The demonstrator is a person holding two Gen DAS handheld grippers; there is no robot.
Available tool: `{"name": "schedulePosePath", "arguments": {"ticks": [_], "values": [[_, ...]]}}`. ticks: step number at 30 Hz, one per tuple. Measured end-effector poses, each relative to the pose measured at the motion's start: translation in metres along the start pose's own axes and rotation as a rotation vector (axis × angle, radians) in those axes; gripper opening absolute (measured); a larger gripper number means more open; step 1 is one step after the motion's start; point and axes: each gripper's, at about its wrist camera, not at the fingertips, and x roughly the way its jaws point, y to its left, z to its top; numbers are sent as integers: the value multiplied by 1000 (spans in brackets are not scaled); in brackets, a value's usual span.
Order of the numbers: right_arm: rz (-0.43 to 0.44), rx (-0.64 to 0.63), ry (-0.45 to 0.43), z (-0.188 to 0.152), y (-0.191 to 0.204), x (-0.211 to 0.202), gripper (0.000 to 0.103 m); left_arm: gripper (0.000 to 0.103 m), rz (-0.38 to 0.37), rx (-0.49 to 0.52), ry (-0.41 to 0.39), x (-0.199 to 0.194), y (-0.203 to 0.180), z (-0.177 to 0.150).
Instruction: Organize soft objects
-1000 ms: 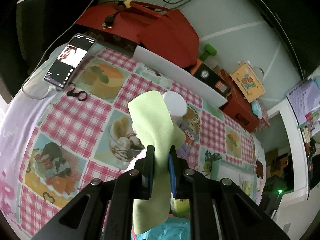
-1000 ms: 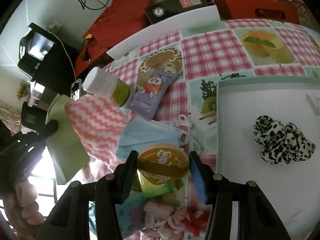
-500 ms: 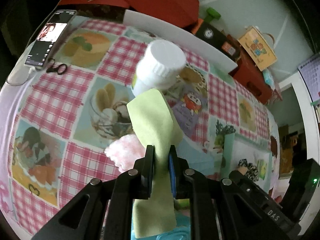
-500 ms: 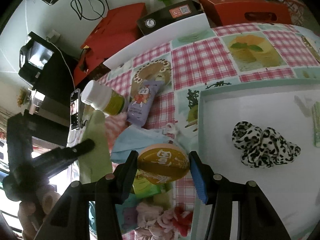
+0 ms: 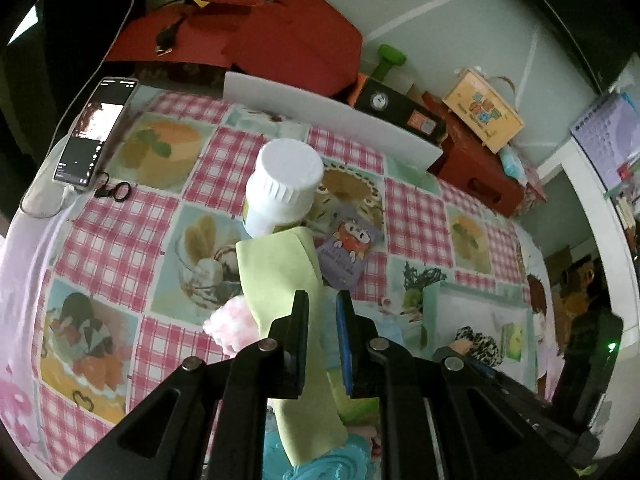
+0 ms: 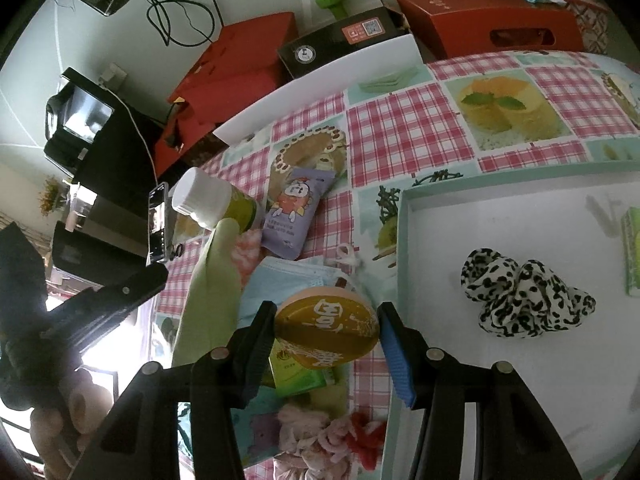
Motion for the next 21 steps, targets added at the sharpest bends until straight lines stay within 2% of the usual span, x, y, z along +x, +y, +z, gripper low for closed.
{"name": "schedulePosePath", "arguments": {"ticks": [4, 8, 13, 14, 15, 16, 17, 21], "values": [[0, 1, 0, 0, 0, 0, 55, 15, 40, -22, 48, 14, 5, -1], [1, 3, 0, 0, -1, 0, 55, 43, 39, -24, 73, 21, 7, -3], [0, 7, 1, 0, -2, -1, 55, 44, 68, 23, 94, 29, 0, -5], [-1, 8, 0, 0, -2, -1, 55, 40, 80, 34, 98, 32, -1, -6], [-1, 10, 0, 0, -2, -1, 55, 23, 92, 43, 104, 35, -1, -8], [-1, 11, 0, 0, -2, -1, 55, 13, 103, 42, 111, 37, -1, -9], [-2, 11, 1, 0, -2, 0, 55, 9, 105, 40, 113, 38, 0, -9], [-2, 12, 0, 0, -2, 0, 55, 8, 102, 38, 77, 31, 1, -6]]}}
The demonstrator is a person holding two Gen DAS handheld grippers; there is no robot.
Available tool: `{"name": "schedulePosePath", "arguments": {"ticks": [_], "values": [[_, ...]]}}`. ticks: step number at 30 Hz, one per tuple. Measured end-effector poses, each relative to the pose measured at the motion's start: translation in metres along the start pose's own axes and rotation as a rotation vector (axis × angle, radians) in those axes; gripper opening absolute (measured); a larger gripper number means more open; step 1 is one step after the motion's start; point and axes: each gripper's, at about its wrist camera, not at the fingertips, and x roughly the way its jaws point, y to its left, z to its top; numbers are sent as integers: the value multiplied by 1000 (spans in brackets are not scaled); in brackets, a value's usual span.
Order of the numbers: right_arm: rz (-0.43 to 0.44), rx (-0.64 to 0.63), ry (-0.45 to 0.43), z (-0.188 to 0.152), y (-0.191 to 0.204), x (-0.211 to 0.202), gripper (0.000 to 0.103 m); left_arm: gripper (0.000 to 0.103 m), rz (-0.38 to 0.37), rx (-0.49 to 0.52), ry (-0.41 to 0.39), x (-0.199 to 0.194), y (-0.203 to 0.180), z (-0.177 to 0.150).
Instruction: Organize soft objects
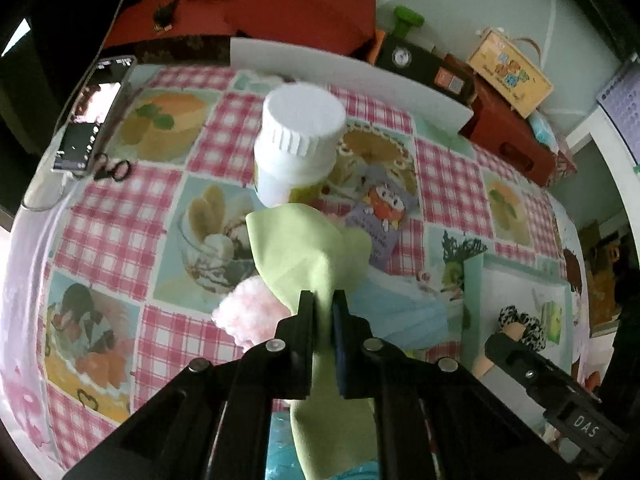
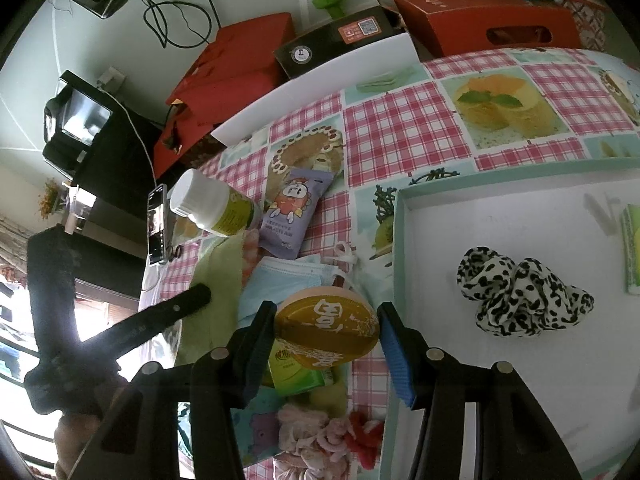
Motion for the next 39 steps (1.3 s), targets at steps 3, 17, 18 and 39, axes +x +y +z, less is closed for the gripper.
{"name": "schedulePosePath", "arguments": {"ticks": [3, 17, 18, 39], "values": [[-1, 0, 0, 0, 0, 0, 55, 7, -19, -11, -22, -6, 2, 1], [17, -8, -26, 3, 4, -11, 55, 7, -111, -35, -149, -53, 4, 9], [18, -9, -29, 3, 4, -13, 55, 7, -114, -34, -161, -58, 4, 9], [31, -1, -53, 4, -1, -21, 55, 7, -160, -61, -137, -49, 10, 11]]}}
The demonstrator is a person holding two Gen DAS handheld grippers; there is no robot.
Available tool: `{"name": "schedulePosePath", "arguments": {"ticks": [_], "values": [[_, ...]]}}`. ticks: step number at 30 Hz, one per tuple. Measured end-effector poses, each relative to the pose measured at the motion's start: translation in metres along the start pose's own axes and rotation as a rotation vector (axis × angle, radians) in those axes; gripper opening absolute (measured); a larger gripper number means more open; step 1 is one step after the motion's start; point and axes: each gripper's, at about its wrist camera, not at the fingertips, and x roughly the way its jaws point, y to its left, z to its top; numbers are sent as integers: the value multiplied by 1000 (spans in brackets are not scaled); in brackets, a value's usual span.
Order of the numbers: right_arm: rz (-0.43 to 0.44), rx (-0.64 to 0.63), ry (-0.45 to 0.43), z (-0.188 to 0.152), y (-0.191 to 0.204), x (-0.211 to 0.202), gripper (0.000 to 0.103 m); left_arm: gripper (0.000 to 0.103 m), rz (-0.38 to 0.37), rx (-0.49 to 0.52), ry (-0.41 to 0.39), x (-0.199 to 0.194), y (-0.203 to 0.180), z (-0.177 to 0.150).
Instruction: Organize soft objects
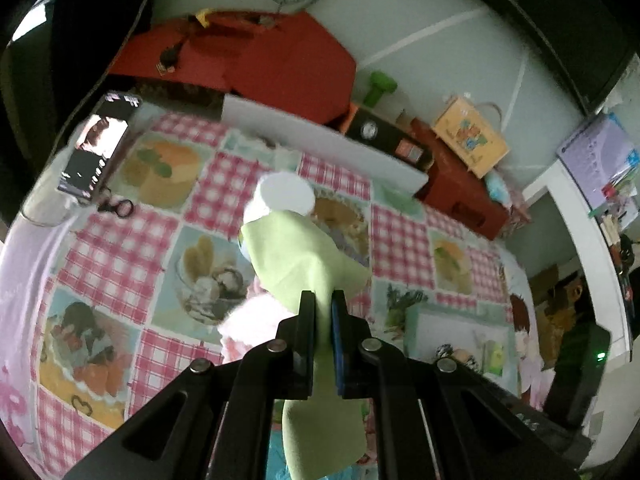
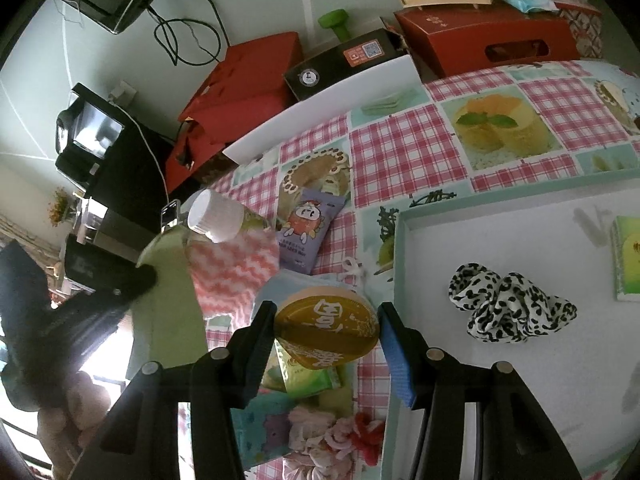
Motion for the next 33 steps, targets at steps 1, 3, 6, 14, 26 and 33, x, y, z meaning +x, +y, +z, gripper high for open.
{"name": "schedulePosePath", "arguments": {"ticks": [1, 3, 6, 14, 26, 33], "values": [[0, 2, 1, 0, 0, 0, 55, 7, -3, -12, 36, 12, 2, -2], [-2, 4, 5, 0, -1, 1, 55, 7, 6, -17, 113, 34, 4, -7], [0, 3, 5, 0, -1, 1, 55, 8, 31, -16, 191, 53, 3, -13], [24, 11, 6, 1, -4, -1, 55, 53, 84, -31, 318, 74, 5, -28], [84, 48, -27, 6, -14, -19, 55, 10, 151, 57, 307, 71, -5, -33], [92, 68, -55, 11, -22, -29, 55, 10, 105, 41, 145, 17, -17, -14]]}}
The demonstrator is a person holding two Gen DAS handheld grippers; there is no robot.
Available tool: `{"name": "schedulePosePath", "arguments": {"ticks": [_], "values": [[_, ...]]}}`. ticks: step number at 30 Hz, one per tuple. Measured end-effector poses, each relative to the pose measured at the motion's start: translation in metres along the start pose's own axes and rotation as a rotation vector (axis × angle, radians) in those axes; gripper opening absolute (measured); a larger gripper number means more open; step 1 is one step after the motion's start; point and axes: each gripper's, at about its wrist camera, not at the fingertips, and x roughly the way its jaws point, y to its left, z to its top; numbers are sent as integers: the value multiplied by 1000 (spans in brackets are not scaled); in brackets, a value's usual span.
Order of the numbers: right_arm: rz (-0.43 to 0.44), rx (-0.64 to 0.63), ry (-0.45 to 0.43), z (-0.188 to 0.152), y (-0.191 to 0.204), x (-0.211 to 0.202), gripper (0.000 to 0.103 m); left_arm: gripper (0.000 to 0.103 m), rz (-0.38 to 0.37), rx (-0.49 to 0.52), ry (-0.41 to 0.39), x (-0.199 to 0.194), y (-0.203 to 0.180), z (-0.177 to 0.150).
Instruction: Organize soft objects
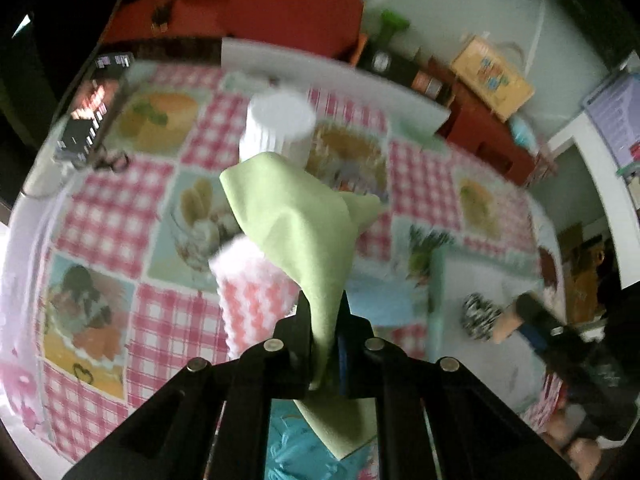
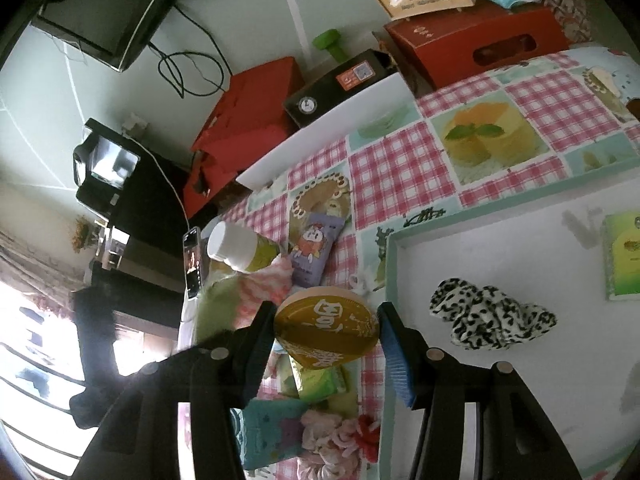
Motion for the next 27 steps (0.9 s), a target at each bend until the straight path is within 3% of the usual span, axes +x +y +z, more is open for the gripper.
{"name": "schedulePosePath", "arguments": {"ticks": [14, 21, 27], "values": [[-43, 23, -67, 9, -14, -22, 54, 10, -102, 116, -253, -82, -50, 12], [-56, 28, -88, 11, -19, -30, 55, 10, -143, 171, -218, -59, -80, 8], [-115, 75, -145, 18, -42, -51, 55, 10, -208, 288, -161, -27, -129, -9]]}}
